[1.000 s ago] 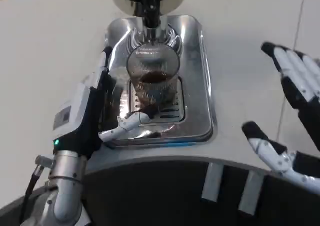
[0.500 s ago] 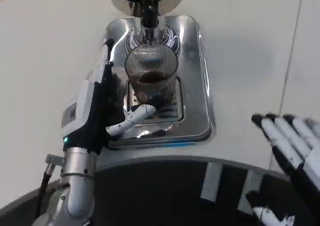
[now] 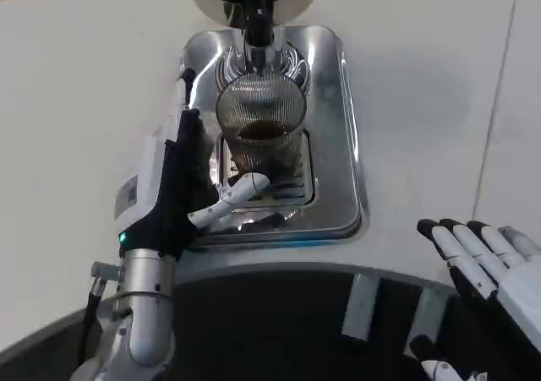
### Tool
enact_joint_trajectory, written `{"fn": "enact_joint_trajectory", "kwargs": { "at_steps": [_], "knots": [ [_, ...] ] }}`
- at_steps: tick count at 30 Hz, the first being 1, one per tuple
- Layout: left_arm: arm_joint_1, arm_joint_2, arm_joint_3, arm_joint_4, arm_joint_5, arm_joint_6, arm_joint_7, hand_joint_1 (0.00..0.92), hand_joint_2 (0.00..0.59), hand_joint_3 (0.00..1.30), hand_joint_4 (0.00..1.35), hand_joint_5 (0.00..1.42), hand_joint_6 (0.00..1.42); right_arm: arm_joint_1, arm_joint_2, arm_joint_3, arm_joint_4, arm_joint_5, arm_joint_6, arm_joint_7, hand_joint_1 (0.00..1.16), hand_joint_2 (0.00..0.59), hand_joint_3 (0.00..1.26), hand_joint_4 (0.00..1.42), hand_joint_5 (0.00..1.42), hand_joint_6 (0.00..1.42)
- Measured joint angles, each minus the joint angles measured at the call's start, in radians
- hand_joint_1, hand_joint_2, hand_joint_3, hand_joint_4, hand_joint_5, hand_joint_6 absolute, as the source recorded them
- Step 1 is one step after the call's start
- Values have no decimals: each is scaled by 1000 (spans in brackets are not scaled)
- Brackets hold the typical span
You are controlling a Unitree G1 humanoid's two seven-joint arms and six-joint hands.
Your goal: Grasp the cup under the faucet to collect the drink, then remove the cup.
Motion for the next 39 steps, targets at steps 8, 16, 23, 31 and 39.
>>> {"fn": "enact_joint_trajectory", "kwargs": {
  "at_steps": [8,16,23,31,39],
  "knots": [
    [-35,-12,-2,44,0,-8,32,370,39,0,0,243,208,22,-8,-9,-20,8,30,0,311,446,0,0,0,0],
    [-53,-9,-38,57,12,-19,55,375,41,38,20,297,258,30,-5,11,-44,3,67,1,304,450,0,0,0,0],
    [-40,13,-72,34,24,-41,65,360,41,82,78,376,371,-6,-5,58,-39,-13,105,8,293,451,0,0,0,0],
    [-32,15,-81,16,45,-54,65,357,42,88,91,386,397,-39,-15,79,-14,-18,133,10,282,447,0,0,0,0],
    [-78,4,-80,51,38,-48,54,351,38,98,107,411,435,-40,-23,95,-14,-20,149,10,276,447,0,0,0,0]
  ]
}}
